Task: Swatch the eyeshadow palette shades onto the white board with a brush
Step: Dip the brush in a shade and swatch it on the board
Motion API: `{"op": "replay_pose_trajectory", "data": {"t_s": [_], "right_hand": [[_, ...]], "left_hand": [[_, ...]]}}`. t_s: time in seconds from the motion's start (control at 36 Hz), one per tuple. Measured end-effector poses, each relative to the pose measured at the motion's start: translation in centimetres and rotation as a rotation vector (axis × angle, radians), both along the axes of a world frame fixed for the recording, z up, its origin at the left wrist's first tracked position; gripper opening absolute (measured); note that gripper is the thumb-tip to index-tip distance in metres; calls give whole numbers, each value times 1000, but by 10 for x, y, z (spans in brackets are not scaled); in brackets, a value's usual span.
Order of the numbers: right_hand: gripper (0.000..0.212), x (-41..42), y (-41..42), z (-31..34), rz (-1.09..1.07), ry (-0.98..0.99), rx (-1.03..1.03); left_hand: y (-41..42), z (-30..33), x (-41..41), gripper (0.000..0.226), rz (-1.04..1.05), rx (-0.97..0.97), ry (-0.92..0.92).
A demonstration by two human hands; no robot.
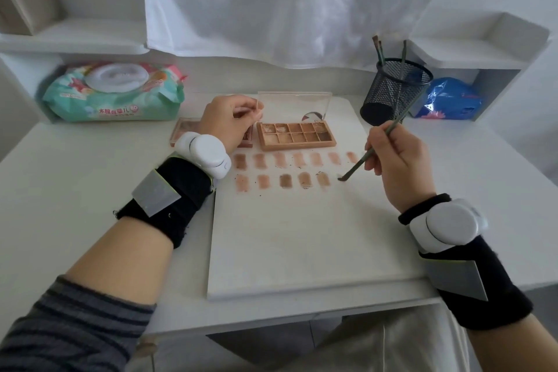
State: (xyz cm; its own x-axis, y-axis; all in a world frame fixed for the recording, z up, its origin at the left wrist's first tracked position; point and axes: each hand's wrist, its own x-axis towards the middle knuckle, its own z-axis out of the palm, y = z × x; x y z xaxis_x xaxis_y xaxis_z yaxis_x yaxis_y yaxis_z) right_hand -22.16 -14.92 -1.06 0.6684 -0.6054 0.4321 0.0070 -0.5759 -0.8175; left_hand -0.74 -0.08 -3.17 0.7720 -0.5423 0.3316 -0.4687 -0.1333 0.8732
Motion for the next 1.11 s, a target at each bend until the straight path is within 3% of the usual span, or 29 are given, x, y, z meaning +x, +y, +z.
{"op": "replay_pose_trajectory", "data": {"t_s": [1.11], "right_hand": [[28,-1,-5,-3,-23,-7,-49]], "left_hand": [[0,2,-3,11,27,38,-12]]}}
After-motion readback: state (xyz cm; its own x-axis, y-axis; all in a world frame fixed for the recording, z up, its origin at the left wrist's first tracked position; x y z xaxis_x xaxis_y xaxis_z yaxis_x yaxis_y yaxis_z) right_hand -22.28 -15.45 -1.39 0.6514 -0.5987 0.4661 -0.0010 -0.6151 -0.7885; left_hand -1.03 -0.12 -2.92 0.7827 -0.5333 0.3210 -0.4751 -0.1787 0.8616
